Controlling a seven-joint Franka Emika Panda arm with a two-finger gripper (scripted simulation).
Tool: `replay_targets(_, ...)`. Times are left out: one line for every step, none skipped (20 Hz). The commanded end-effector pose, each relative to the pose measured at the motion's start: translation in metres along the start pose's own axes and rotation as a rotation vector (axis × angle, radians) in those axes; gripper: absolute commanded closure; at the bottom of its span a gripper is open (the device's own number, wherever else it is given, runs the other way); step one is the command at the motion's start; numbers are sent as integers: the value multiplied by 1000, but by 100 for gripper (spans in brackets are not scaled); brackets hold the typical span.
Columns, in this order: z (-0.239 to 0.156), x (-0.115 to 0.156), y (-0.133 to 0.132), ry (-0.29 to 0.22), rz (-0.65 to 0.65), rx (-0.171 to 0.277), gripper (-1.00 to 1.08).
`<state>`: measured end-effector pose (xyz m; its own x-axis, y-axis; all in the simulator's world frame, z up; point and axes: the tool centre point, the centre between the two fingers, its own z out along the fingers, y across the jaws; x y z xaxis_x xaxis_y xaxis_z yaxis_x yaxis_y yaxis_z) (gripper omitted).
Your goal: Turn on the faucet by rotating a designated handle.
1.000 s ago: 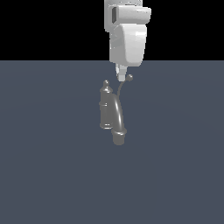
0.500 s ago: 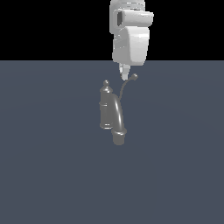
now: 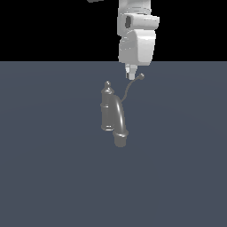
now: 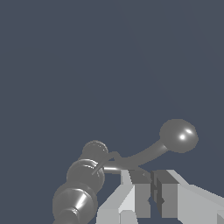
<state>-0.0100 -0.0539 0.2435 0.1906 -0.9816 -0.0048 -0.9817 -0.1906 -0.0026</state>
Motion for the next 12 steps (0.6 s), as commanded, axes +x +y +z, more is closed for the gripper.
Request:
replay_targets(1, 24, -1, 4, 31, -1, 108)
replay_targets(1, 26, -3, 4, 32, -1, 108)
replay_targets(1, 29, -4, 4, 32, -1, 108)
replay_targets(1, 32, -6, 4, 33, -2, 108)
replay_targets(1, 35, -8, 4, 34, -2, 108)
replay_targets(1, 37, -10, 5, 35, -2, 108)
replay_targets(1, 40, -12, 5, 36, -2, 108)
replay_targets(2, 42, -14, 5, 37, -2, 108)
replay_targets(2, 45, -16, 5, 38, -2, 108)
replay_targets(2, 48, -18, 5, 39, -2, 108)
replay_targets(2, 48, -18, 5, 39, -2, 108)
replay_targets(0, 17, -25, -6, -7, 1, 108)
